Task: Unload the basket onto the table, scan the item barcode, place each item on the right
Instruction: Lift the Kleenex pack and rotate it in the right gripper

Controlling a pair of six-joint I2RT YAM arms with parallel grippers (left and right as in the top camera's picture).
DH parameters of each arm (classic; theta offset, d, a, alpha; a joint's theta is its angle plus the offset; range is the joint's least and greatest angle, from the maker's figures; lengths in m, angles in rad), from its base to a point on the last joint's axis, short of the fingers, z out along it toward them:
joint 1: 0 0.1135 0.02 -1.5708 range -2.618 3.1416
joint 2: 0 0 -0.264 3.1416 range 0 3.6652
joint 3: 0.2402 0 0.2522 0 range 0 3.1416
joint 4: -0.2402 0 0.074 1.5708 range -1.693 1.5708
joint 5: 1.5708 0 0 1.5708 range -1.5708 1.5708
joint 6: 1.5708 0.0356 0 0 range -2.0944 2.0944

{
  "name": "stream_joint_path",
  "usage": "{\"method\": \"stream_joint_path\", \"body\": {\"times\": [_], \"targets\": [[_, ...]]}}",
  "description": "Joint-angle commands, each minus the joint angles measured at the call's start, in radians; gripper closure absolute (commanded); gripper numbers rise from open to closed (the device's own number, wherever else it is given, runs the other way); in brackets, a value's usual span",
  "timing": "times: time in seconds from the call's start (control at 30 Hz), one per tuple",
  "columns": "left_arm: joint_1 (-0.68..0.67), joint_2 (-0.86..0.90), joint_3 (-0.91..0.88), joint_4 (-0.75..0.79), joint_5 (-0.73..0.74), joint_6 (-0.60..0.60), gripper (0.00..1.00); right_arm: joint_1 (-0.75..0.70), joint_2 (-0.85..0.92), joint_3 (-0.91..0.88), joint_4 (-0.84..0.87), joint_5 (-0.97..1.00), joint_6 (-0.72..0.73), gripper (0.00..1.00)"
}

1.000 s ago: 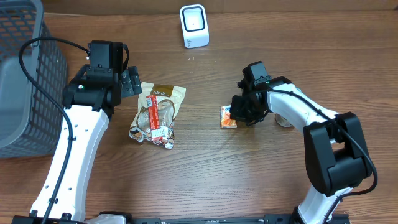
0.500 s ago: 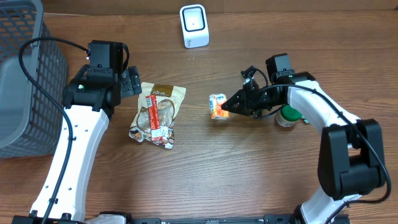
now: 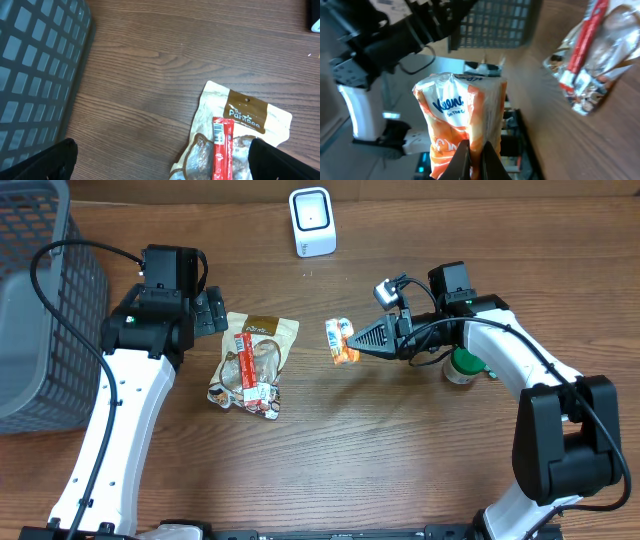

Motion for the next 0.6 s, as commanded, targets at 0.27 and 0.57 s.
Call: {"method": "stream_joint_path", "body": {"times": [0.27, 0.57], "targets": [[0.0, -0.005, 0.016, 0.003, -0.013, -0.002, 0.0, -0.003, -0.203, 0.027, -0.071, -0.076, -0.022, 0.96], [0.0, -0.005, 0.016, 0.003, -0.013, -0.002, 0.0, -0.021, -0.395, 0.027, -0.178, -0.076, -0.005, 0.96]]}}
